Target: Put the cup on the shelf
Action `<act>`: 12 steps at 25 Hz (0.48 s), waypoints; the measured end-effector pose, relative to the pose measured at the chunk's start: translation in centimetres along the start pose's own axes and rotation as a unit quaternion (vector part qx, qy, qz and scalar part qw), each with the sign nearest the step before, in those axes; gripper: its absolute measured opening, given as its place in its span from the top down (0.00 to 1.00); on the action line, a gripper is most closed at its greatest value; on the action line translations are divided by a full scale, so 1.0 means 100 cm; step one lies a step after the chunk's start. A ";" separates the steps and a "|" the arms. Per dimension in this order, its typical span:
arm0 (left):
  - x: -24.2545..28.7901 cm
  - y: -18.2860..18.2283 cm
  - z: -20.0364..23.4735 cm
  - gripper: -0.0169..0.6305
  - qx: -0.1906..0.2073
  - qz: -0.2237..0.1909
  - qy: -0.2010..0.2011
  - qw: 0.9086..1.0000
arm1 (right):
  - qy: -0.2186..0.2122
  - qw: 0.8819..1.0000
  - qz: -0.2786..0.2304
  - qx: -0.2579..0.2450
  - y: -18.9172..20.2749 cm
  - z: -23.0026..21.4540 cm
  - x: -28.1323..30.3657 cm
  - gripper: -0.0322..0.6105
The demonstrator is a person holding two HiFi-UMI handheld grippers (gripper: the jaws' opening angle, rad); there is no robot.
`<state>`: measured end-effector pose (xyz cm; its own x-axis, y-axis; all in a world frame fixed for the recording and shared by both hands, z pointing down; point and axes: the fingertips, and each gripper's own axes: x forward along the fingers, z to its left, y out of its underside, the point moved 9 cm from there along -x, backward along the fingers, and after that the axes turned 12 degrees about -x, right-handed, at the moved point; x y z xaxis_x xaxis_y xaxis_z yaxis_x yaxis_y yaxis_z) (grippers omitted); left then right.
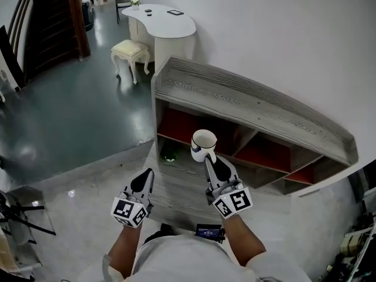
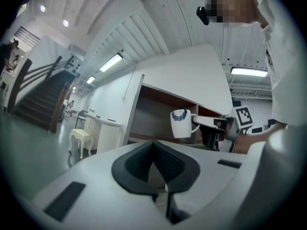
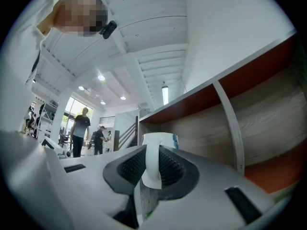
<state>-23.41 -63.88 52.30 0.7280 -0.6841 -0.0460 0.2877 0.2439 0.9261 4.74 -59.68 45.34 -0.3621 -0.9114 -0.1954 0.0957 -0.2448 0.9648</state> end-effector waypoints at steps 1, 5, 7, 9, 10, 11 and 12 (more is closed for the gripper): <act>0.000 0.000 0.003 0.96 -0.002 0.003 0.005 1.000 | 0.005 1.000 0.000 -0.001 0.000 0.001 0.006 0.83; 0.001 0.001 0.012 0.96 -0.004 0.013 0.022 1.000 | 0.025 1.000 -0.002 -0.014 0.000 0.002 0.029 0.83; 0.005 0.003 0.016 0.96 -0.006 0.017 0.027 0.999 | 0.033 0.999 0.000 -0.019 0.003 -0.001 0.039 0.83; 0.009 0.005 0.017 0.96 -0.011 0.017 0.029 0.999 | 0.039 0.999 0.003 -0.024 0.008 -0.005 0.046 0.83; 0.010 0.004 0.018 0.96 -0.010 0.017 0.030 0.999 | 0.043 0.999 0.005 -0.027 0.010 -0.007 0.049 0.83; 0.012 0.004 0.018 0.96 -0.010 0.017 0.032 0.999 | 0.046 0.999 0.006 -0.029 0.012 -0.008 0.052 0.83; 0.013 0.003 0.018 0.96 -0.009 0.016 0.034 0.999 | 0.049 0.998 0.007 -0.030 0.014 -0.010 0.056 0.83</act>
<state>-23.54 -65.96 53.21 0.7770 -0.6281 -0.0413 0.2739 0.2783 0.9206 3.78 -65.45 45.39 -0.2692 -0.9417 -0.2018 0.1566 -0.2496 0.9556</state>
